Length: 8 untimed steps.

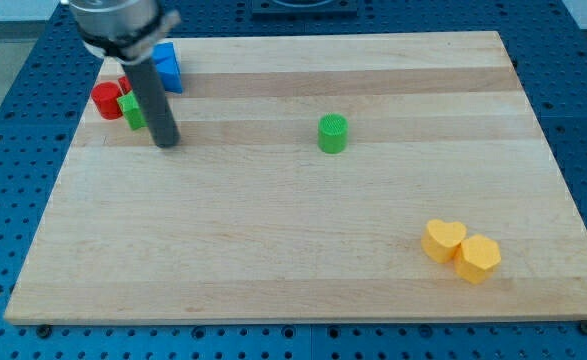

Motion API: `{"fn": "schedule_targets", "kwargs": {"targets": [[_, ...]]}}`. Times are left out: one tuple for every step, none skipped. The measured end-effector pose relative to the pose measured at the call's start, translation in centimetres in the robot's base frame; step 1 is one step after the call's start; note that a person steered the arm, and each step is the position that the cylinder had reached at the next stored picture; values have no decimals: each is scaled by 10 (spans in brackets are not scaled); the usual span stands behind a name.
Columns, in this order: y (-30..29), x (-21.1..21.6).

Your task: Move the green circle to the right of the green star

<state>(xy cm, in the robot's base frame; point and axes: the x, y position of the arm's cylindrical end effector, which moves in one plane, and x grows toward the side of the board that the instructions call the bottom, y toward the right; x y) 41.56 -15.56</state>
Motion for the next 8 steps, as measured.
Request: {"fn": "schedule_targets", "kwargs": {"targets": [[32, 43], [146, 46], [188, 10], [190, -27], [221, -26], [212, -54], [120, -84], [43, -92]]}}
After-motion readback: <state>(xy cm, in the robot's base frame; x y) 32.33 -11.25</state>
